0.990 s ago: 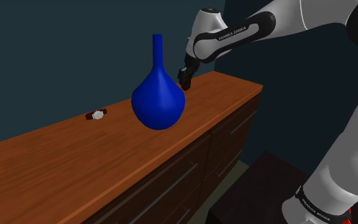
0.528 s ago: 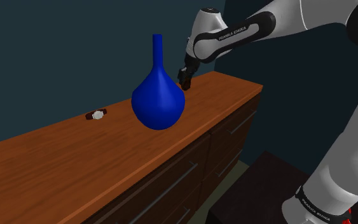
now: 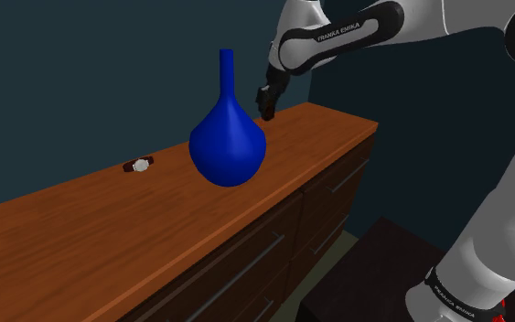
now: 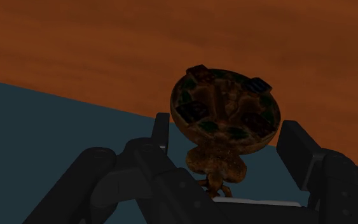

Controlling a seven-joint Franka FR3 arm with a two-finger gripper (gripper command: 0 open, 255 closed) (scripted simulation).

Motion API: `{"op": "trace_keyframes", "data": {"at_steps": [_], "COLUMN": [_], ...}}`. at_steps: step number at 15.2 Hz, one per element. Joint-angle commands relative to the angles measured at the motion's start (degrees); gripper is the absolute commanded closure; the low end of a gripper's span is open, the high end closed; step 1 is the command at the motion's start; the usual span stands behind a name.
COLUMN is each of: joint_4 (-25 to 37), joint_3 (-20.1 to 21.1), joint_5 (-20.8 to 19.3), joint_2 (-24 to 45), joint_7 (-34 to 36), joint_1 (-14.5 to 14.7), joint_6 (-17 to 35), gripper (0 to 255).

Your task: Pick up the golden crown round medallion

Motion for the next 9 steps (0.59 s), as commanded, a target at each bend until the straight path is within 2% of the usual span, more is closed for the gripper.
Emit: {"op": "trace_keyframes", "data": {"at_steps": [1, 9], "joint_4": [1.0, 5.1], "joint_3": [0.0, 0.1], "joint_5": [0.2, 0.7], "joint_2": [-0.4, -0.9], "joint_7": [-0.2, -0.9], "joint_1": [0.0, 0.1], "joint_6": [-1.4, -6.0], "gripper": [255, 255]}}
